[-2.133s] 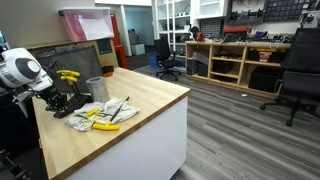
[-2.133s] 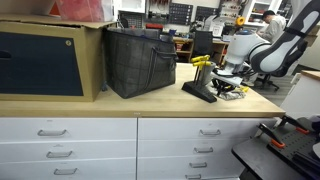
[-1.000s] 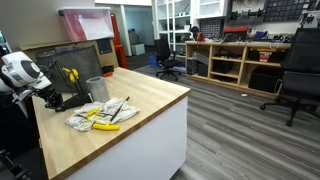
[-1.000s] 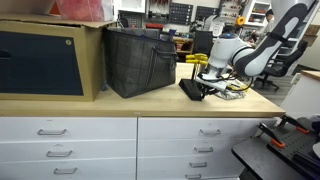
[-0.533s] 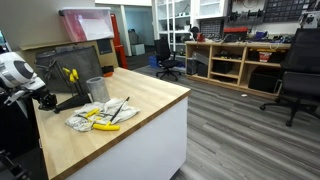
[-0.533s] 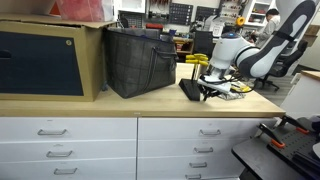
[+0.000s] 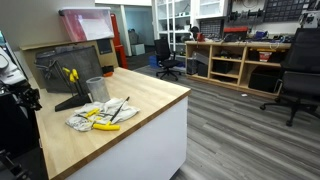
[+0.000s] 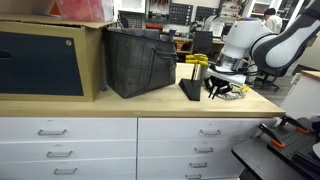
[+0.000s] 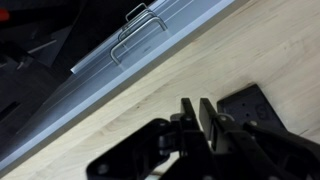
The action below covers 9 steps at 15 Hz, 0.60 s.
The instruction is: Take the two yellow objects off of the stand
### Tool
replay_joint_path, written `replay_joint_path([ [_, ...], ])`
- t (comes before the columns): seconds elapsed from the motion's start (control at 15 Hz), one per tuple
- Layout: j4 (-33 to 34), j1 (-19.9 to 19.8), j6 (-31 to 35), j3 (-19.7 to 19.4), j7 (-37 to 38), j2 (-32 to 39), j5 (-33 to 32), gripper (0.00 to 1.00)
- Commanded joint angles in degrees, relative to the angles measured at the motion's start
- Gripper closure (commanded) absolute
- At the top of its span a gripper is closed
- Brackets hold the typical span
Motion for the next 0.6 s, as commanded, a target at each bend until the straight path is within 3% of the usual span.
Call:
replay_joint_path([
  [0.0, -0.14, -0.07, -5.63, 1.90, -12.58, -7.20, 12.79, 0.53],
  [0.2, 3.26, -0.51, -13.67, 1.41, -22.37, -11.52, 19.18, 0.31],
  [0.47, 9.16, -1.73, -27.42, 0.25, -35.79, -15.34, 21.01, 0.02],
  [0.53, 10.86, -1.95, -30.82, -0.14, -39.97, -15.68, 21.66, 0.00],
])
